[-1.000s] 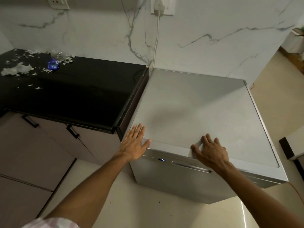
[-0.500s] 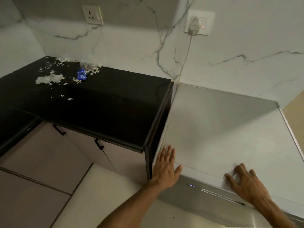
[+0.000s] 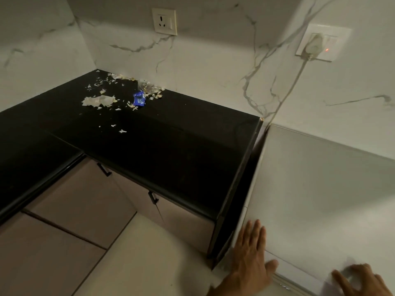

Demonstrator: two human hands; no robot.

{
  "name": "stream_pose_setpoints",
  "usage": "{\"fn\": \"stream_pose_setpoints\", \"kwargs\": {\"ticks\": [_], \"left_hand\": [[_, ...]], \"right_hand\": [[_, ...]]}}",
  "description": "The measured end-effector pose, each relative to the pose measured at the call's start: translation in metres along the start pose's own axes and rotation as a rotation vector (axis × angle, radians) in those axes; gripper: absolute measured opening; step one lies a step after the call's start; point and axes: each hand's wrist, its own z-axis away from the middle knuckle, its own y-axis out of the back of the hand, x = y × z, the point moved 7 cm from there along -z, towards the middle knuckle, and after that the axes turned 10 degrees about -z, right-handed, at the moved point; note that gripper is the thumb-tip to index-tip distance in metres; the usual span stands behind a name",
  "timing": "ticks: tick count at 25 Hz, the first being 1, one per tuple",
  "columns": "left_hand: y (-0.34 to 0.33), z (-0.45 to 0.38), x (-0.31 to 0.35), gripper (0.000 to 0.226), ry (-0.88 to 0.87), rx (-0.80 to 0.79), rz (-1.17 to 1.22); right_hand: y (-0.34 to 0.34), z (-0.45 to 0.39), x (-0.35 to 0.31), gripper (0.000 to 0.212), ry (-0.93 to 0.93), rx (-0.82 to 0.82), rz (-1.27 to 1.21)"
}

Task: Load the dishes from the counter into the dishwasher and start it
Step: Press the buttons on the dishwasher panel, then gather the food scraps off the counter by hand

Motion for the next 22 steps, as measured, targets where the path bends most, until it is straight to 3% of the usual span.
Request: {"fn": "stream_pose_setpoints", "kwargs": {"ticks": [2, 5, 7, 8, 11, 12, 17, 22], "left_hand": [[0.014, 0.002, -0.005, 0.082, -0.041, -0.145, 0.144], [0.035, 0.003, -0.028, 0.080, 0.023, -0.180, 0.462], [0.055, 0.009, -0.060, 0.105, 0.160, -0.089, 0.614], [0.066, 0.011, -0.082, 0.105, 0.231, -0.037, 0.667], [0.094, 0.021, -0.156, 0.056, 0.391, 0.127, 0.653], [0.104, 0.027, -0.182, 0.050, 0.437, 0.184, 0.661], [0.139, 0.059, -0.296, 0.045, 0.619, 0.463, 0.774], [0.159, 0.083, -0.396, 0.041, 0.659, 0.577, 0.801]], "right_hand": [[-0.025, -0.008, -0.027, 0.032, 0.063, -0.109, 0.023], [-0.071, -0.014, -0.090, 0.040, 0.267, -0.162, -0.019], [-0.095, -0.008, -0.160, 0.044, 0.501, -0.196, -0.058], [-0.111, -0.008, -0.187, 0.046, 0.541, -0.268, -0.093], [-0.153, 0.001, -0.268, 0.060, 0.555, -0.507, -0.154], [-0.167, 0.005, -0.292, 0.062, 0.568, -0.561, -0.160], [-0.212, 0.031, -0.399, 0.055, 0.692, -0.606, -0.209], [-0.254, 0.062, -0.480, 0.056, 0.721, -0.625, -0.209]]}}
